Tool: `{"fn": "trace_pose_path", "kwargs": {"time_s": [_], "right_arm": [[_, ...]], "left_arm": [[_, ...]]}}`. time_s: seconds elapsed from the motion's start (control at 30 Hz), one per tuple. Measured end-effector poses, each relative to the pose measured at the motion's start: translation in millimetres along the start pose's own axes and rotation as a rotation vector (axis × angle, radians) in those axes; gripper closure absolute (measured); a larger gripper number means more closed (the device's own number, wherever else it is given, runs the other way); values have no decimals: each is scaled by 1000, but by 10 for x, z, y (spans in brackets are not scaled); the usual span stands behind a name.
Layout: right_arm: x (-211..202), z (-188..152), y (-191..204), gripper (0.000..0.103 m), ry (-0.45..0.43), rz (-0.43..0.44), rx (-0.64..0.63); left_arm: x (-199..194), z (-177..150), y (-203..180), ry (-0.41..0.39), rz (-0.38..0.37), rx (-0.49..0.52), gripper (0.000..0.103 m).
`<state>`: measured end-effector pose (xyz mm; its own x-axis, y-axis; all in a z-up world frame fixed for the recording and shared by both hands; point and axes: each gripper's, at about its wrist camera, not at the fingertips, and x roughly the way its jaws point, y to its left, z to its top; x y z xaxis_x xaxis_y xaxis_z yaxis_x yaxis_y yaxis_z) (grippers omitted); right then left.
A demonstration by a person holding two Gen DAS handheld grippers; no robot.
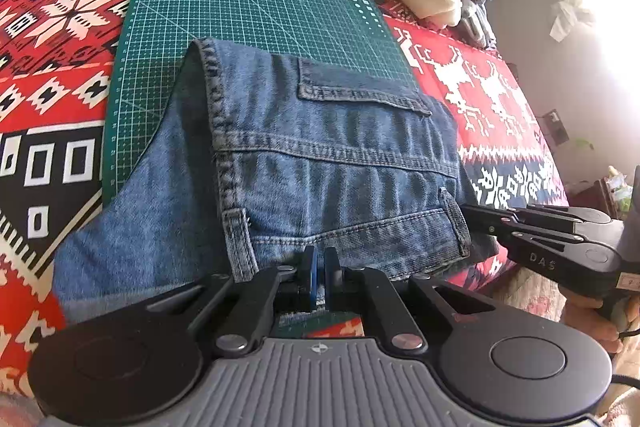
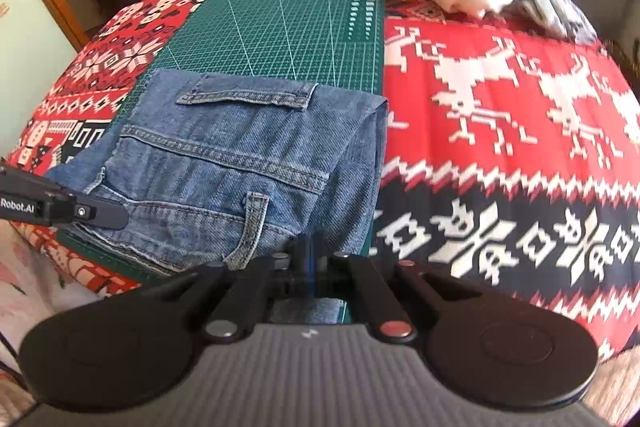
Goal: Fold clothes
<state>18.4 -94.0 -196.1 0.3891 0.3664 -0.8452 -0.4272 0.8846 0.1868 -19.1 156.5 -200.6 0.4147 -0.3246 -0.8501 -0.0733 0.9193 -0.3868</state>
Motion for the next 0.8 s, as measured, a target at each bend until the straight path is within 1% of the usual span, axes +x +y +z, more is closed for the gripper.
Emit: {"fn": "trace_pose_path", "kwargs": {"time_s": [0.13,0.27,0.37,0.4,0.47,0.5,0.63,0.73,0.8], "right_arm": [[-68,54,-18,103,4,-4,12],[-6,189,-73,103,-8,-17,27],[144,288,-92,103,9,-20,21],[161,311,-80,103,-5,-26,5],[200,356,-82,103,-29,-71,-27],[230,387,-109,103,-31,-83,-22],[326,531,-256,103,-29,-86,37],[344,546,-239,102,-27,-86,32],[340,523,-211,102,-26,-89,21]], "left_arm": [[-93,-18,20,-7,-6,-13,98],[-209,63,56,-42,-23,-30,98],[-295,134,103,-78,-6,-35,98],[-312,152,135,-87,11,-38,98],[-337,185,209,-101,50,-44,98],[-336,197,262,-102,62,-54,98],[-293,229,499,-96,110,-101,98],[-230,216,644,-78,156,-118,98],[-206,192,720,-70,160,-131,98]]}}
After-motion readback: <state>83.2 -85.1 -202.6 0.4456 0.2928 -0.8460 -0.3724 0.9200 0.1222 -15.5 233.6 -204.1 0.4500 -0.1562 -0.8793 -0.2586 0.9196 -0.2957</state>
